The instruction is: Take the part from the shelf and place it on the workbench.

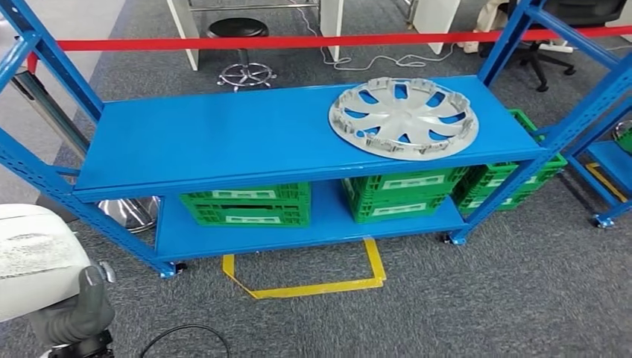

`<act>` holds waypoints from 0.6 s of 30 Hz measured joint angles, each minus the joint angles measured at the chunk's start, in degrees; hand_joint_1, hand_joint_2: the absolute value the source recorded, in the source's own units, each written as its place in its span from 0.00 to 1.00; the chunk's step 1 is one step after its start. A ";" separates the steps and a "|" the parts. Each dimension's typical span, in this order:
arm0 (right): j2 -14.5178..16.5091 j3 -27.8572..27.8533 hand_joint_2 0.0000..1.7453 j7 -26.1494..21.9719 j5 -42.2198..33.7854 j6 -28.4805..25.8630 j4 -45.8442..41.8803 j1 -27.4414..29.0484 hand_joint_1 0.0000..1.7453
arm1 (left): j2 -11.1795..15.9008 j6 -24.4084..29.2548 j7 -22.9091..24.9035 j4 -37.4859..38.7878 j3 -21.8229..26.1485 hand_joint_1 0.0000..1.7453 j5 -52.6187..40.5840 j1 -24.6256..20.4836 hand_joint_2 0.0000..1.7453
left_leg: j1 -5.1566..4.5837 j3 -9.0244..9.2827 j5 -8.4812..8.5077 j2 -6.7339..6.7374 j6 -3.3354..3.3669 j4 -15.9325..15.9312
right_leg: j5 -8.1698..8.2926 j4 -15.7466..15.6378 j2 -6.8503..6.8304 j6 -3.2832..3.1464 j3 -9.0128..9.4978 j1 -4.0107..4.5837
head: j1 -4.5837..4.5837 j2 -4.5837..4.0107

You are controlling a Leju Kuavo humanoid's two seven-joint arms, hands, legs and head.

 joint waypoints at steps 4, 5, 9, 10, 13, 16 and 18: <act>0.04 -2.90 0.00 -2.84 -6.47 6.91 0.16 0.33 0.00 | 0.18 -2.99 0.45 0.28 -0.03 1.00 2.16 -1.81 1.00 | -0.30 -2.26 1.54 -0.01 -0.81 1.50 | 1.72 -15.34 -0.15 -0.74 10.70 0.21 | 0.03 0.00; 0.13 -4.13 0.00 -3.71 -8.50 8.20 0.16 0.51 0.00 | 0.21 -3.90 0.68 0.42 -0.14 1.00 3.26 -2.39 1.00 | -0.35 -2.57 1.98 0.01 -1.11 1.68 | 1.20 -16.86 -0.14 -0.92 11.34 0.32 | 0.02 0.00; 0.77 -9.00 0.00 -5.33 -12.72 10.99 0.19 1.65 0.00 | 0.39 -6.16 1.11 1.22 -0.67 1.00 5.18 -4.45 1.00 | -0.04 -3.76 -1.43 -0.26 -2.52 4.54 | 2.55 -17.24 -0.49 -2.35 9.45 0.08 | -0.05 0.00; 0.86 -9.94 0.00 -5.59 -12.96 11.49 0.18 1.80 0.00 | 0.55 -6.46 0.95 1.40 -0.81 1.00 4.94 -4.84 1.00 | 0.12 -4.24 -4.51 -0.32 -2.86 7.35 | 3.13 -17.21 -0.57 -2.61 8.83 0.10 | -0.14 0.00; 1.07 -12.01 0.00 -6.64 -13.64 12.79 0.15 2.06 0.00 | 1.15 -7.26 -0.10 1.69 -1.12 1.00 3.92 -5.67 1.00 | 0.41 -4.82 -9.63 -0.37 -3.46 16.73 | 4.93 -16.74 -0.62 -2.83 6.67 0.18 | -0.26 0.00; 1.28 -13.78 0.00 -7.32 -14.41 13.48 0.13 2.16 0.00 | 1.58 -7.60 -1.21 1.74 -1.13 1.00 3.10 -5.80 1.00 | 0.64 0.03 -5.28 -0.41 -3.39 12.76 | 6.29 -15.47 -0.52 -2.50 4.06 0.16 | -0.30 0.00; 1.41 -14.62 0.00 -7.58 -14.51 13.82 0.08 2.18 0.00 | 1.73 -7.35 -1.44 1.74 -1.14 1.00 2.54 -5.88 1.00 | 0.59 5.01 -4.64 -0.62 -2.92 4.89 | 6.98 -14.65 -0.42 -1.99 2.65 0.29 | -0.28 0.00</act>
